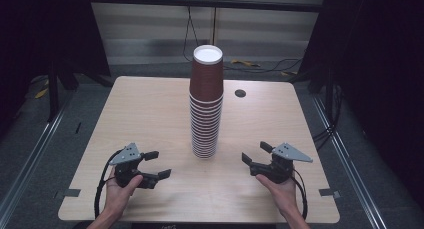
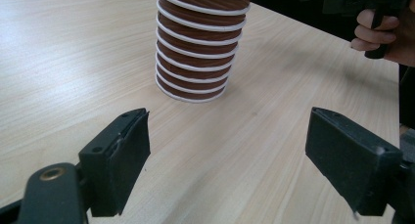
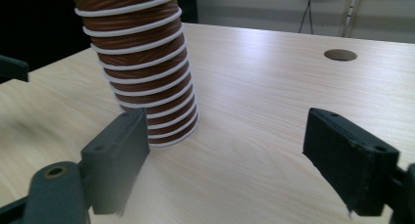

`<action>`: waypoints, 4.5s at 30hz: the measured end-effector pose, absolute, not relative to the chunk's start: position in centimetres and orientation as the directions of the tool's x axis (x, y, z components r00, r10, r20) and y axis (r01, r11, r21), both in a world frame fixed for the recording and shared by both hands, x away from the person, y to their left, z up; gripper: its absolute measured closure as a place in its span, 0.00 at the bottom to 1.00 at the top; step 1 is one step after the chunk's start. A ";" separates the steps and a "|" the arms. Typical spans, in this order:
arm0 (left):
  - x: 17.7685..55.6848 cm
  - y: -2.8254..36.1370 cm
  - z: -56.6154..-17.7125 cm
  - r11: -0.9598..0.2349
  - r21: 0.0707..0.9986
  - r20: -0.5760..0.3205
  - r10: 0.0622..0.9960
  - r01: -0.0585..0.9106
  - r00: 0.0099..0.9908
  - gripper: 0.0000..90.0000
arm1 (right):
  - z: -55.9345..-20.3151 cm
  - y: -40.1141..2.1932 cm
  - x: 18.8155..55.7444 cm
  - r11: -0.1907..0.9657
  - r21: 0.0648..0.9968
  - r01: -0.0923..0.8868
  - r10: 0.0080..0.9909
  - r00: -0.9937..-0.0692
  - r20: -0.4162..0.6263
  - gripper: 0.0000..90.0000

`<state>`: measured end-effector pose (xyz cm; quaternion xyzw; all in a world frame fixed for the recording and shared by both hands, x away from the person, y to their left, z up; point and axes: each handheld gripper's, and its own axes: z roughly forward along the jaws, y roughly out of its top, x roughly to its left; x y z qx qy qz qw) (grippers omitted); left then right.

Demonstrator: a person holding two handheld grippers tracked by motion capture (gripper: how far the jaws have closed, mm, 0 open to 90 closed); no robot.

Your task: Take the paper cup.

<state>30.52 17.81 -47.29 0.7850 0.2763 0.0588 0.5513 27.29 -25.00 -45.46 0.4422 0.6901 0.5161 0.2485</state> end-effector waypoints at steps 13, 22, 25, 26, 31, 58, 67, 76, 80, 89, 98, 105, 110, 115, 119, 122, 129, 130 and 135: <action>30.6 17.7 -47.4 -0.250 0.897 -0.206 0.494 0.365 0.845 0.19 | -44.8 -25.0 27.1 0.075 0.923 0.378 0.827 -0.541 0.155 0.22; 30.6 17.7 -47.4 -0.253 0.893 -0.212 0.494 0.373 0.843 0.19 | -43.9 -24.5 26.9 0.090 0.915 0.393 0.793 -0.584 0.173 0.26; 30.6 17.8 -47.3 -0.257 0.893 -0.209 0.489 0.370 0.847 0.19 | -43.5 -24.4 26.9 0.093 0.913 0.398 0.786 -0.592 0.178 0.28; 30.6 17.8 -47.3 -0.256 0.894 -0.211 0.484 0.368 0.849 0.19 | -43.4 -24.4 26.9 0.096 0.913 0.396 0.782 -0.598 0.177 0.28; 30.3 17.8 -47.2 -0.257 0.897 -0.205 0.482 0.361 0.852 0.19 | -42.5 -24.1 26.7 0.112 0.915 0.388 0.765 -0.621 0.170 0.30; 30.0 17.2 -47.3 -0.270 0.898 -0.203 0.448 0.348 0.870 0.19 | -38.2 -23.5 28.4 0.154 0.929 0.337 0.729 -0.673 0.123 0.29; 30.0 17.1 -47.3 -0.288 0.889 -0.192 0.474 0.357 0.860 0.19 | -35.7 -23.2 29.5 0.173 0.930 0.325 0.723 -0.683 0.105 0.27; 30.0 17.1 -47.4 -0.290 0.888 -0.193 0.467 0.356 0.863 0.19 | -33.7 -22.5 30.4 0.177 0.937 0.300 0.700 -0.708 0.094 0.25; 30.0 17.1 -47.3 -0.288 0.889 -0.194 0.467 0.356 0.862 0.19 | -32.3 -22.6 30.7 0.171 0.944 0.283 0.688 -0.720 0.091 0.25; 30.0 17.1 -47.4 -0.289 0.888 -0.198 0.463 0.358 0.864 0.19 | -29.9 -21.8 31.7 0.195 0.940 0.279 0.660 -0.746 0.085 0.28; 30.1 17.1 -47.4 -0.288 0.888 -0.202 0.459 0.360 0.865 0.19 | -27.9 -20.6 32.4 0.185 0.954 0.235 0.625 -0.777 0.070 0.29; 30.1 17.1 -47.4 -0.291 0.886 -0.203 0.455 0.361 0.867 0.19 | -26.2 -19.6 33.5 0.216 0.949 0.228 0.599 -0.799 0.056 0.24; 30.1 17.1 -47.4 -0.290 0.886 -0.205 0.452 0.360 0.868 0.19 | -25.2 -19.1 34.3 0.230 0.944 0.236 0.593 -0.804 0.057 0.22; 30.1 17.1 -47.4 -0.290 0.887 -0.205 0.452 0.360 0.868 0.19 | -24.0 -18.6 35.0 0.249 0.940 0.234 0.582 -0.812 0.048 0.20; 30.1 17.1 -47.4 -0.293 0.886 -0.205 0.451 0.361 0.869 0.19 | -23.3 -18.1 35.7 0.262 0.936 0.236 0.582 -0.812 0.042 0.19; 30.1 17.1 -47.4 -0.290 0.887 -0.206 0.450 0.361 0.869 0.19 | -23.0 -17.8 36.1 0.266 0.933 0.243 0.581 -0.813 0.046 0.18; 30.1 17.1 -47.4 -0.292 0.886 -0.206 0.448 0.360 0.870 0.19 | -22.5 -16.5 37.2 0.274 0.932 0.239 0.582 -0.813 0.037 0.16; 30.1 17.1 -47.4 -0.293 0.886 -0.205 0.446 0.358 0.871 0.19 | -22.5 -16.5 37.2 0.274 0.932 0.239 0.582 -0.813 0.037 0.16; 30.1 17.2 -47.4 -0.290 0.886 -0.208 0.448 0.362 0.869 0.19 | -21.9 -15.7 38.2 0.276 0.931 0.240 0.582 -0.812 0.036 0.16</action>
